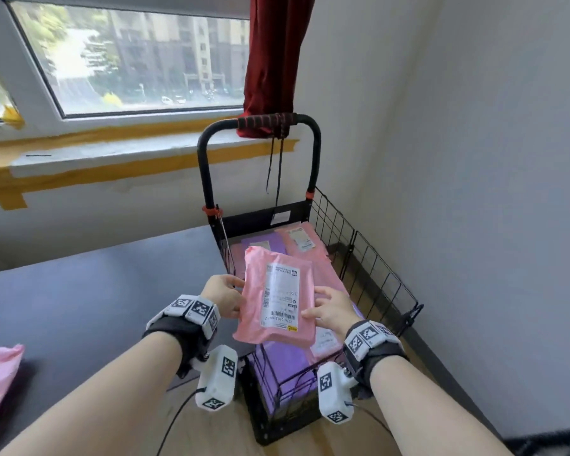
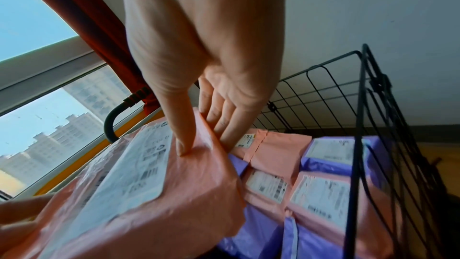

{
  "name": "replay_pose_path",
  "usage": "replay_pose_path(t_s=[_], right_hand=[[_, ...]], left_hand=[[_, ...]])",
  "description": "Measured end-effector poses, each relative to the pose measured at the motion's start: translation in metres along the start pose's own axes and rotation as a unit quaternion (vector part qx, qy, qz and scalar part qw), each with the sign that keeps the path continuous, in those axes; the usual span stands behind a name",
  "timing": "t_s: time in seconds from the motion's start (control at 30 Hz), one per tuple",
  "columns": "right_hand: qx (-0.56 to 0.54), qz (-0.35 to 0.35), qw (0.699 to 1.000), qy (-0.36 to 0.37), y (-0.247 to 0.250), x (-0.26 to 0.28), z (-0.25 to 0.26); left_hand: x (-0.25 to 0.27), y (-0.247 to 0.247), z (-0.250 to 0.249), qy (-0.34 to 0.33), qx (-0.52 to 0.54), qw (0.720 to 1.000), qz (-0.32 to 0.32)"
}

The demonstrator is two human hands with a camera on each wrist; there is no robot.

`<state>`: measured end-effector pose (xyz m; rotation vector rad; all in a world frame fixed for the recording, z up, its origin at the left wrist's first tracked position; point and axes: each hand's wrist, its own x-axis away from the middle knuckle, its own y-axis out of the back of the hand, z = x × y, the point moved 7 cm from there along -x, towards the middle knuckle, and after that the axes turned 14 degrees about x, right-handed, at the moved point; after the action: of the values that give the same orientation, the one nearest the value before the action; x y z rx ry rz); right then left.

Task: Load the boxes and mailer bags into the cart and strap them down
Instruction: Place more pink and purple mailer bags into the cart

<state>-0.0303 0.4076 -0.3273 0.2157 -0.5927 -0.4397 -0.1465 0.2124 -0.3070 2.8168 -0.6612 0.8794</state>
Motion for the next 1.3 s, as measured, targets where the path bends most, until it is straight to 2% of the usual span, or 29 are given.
replay_pose_path(t_s=[0.1, 0.2, 0.4, 0.63, 0.83, 1.03, 1.13, 1.3], right_hand=[[0.064, 0.023, 0.998, 0.008, 0.047, -0.043, -0.002], [0.134, 0.059, 0.989, 0.013, 0.08, -0.08, -0.005], [0.237, 0.11, 0.965, 0.012, 0.11, -0.135, -0.019], [0.251, 0.18, 0.951, 0.003, 0.075, -0.198, -0.044], [0.265, 0.189, 0.945, -0.02, 0.022, -0.267, -0.068], [0.284, 0.172, 0.942, -0.043, -0.015, -0.321, -0.105], [0.287, 0.148, 0.945, -0.048, -0.02, -0.336, -0.119], [0.286, 0.14, 0.947, -0.051, -0.026, -0.35, -0.132]], left_hand=[[-0.028, -0.043, 0.0, -0.02, -0.003, 0.999, -0.037], [-0.048, -0.081, 0.008, -0.003, 0.015, 0.997, -0.081], [-0.087, -0.128, 0.032, 0.025, 0.008, 0.992, -0.122], [-0.146, -0.117, 0.06, 0.055, -0.01, 0.978, -0.202], [-0.211, -0.086, 0.098, 0.113, -0.027, 0.96, -0.254], [-0.262, -0.076, 0.137, 0.165, -0.019, 0.953, -0.252], [-0.276, -0.082, 0.149, 0.19, -0.019, 0.954, -0.231], [-0.289, -0.081, 0.167, 0.213, -0.031, 0.946, -0.244]])
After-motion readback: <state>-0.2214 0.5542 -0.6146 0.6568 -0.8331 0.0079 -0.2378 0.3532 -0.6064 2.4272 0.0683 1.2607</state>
